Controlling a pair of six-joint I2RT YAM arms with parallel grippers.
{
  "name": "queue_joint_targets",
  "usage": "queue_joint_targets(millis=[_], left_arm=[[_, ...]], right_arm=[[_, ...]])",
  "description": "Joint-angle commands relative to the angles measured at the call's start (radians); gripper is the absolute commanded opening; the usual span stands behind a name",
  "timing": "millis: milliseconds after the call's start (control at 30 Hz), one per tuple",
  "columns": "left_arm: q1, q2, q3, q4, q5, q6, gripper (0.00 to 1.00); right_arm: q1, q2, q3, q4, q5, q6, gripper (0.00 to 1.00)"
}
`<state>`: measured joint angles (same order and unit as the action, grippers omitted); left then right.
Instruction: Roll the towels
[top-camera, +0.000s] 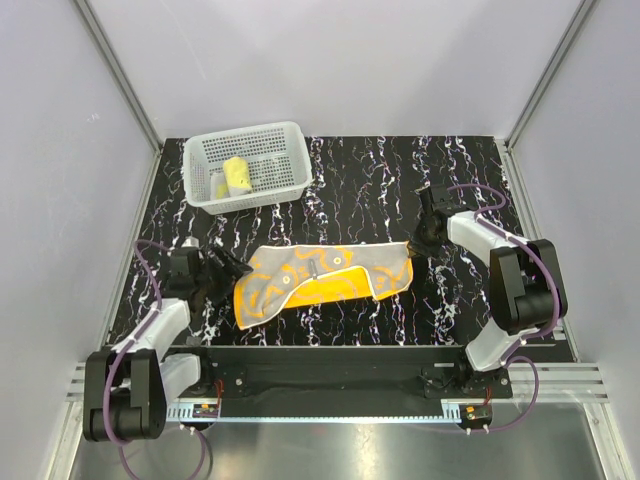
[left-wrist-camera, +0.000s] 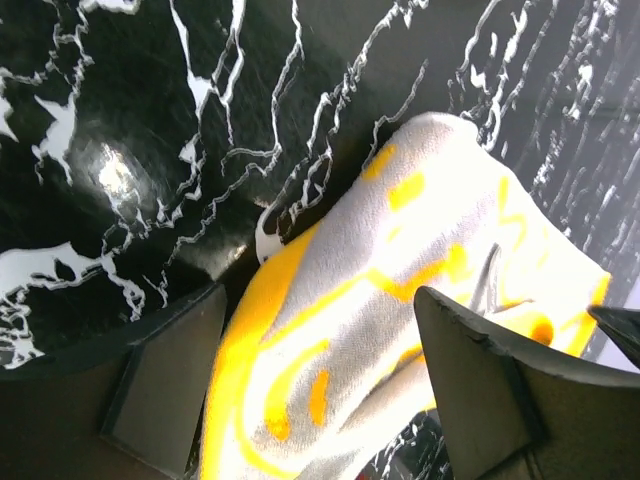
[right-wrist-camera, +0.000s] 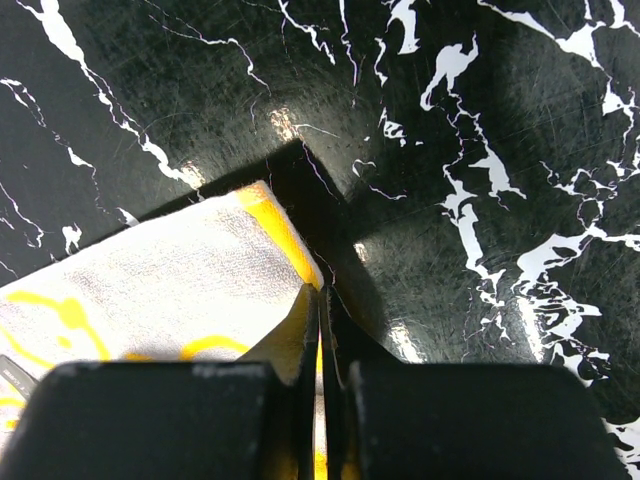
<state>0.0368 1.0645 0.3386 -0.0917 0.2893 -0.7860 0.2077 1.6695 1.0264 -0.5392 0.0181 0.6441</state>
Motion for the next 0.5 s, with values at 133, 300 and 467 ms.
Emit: queue_joint_targets(millis=[133, 300, 467], left_arm=[[-0.002, -0.051, -0.125, 0.061, 0.113, -0.048, 0.73], [-0.002, -0.07, -0.081, 0.149, 0.129, -0.057, 0.35], [-0.002, -0.11, 0.003, 0.107, 0.106, -0.033, 0.12]], right_arm=[[-0.005, 0.01, 0.006, 0.005, 0.014, -0.017, 0.0], [-0.007, 0.003, 0.0, 0.005, 0.009, -0.018, 0.0], [-0.007, -0.007, -0.002, 0.004, 0.008, -0.02, 0.0]])
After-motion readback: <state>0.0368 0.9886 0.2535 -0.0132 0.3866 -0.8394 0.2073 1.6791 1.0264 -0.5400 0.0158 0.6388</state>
